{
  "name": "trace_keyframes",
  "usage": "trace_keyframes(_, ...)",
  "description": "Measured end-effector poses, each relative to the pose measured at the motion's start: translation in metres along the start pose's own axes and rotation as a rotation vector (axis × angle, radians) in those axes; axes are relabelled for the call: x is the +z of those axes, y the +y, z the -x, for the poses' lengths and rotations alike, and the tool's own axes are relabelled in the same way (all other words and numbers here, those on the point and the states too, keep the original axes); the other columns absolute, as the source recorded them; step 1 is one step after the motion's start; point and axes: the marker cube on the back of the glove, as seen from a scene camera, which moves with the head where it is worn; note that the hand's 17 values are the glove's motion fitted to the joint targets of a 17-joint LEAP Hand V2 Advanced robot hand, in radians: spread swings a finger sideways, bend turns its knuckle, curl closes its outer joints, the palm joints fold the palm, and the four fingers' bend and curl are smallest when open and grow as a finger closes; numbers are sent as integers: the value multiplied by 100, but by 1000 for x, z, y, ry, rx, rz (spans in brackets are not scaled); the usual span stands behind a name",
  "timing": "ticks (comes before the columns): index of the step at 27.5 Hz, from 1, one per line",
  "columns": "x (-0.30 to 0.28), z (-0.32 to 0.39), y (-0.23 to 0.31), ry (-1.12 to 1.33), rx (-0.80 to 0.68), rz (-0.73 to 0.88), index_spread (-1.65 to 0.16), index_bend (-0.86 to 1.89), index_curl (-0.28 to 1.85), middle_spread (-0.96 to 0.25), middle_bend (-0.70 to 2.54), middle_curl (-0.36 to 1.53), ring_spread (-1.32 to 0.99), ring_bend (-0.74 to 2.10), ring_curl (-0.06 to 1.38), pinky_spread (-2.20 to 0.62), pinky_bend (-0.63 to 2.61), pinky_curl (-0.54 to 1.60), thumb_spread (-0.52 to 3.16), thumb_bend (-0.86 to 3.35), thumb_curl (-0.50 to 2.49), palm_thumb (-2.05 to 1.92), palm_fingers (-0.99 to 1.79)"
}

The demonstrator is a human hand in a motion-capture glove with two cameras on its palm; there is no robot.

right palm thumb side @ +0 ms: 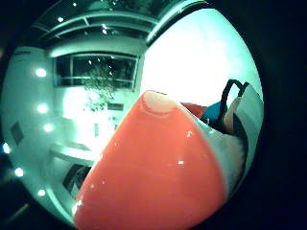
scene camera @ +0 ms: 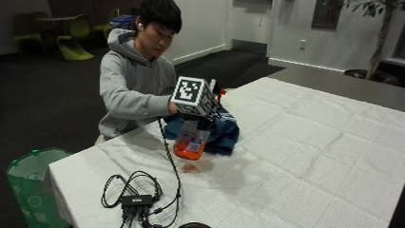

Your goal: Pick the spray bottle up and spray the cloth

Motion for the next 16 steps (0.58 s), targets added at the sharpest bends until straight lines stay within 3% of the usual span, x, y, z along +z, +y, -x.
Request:
trace_keyframes(9, 5, 83, 31, 396, -28, 397, -19, 45, 51, -13, 60, 50, -19, 68, 44, -22, 36, 37, 38, -3, 64, 96, 141)
trace_keyframes(16, 18, 119, 44, 673, 2, 539, -19, 45, 52, -13, 61, 51, -20, 68, 45, -23, 37, 38, 34, -3, 67, 96, 140)
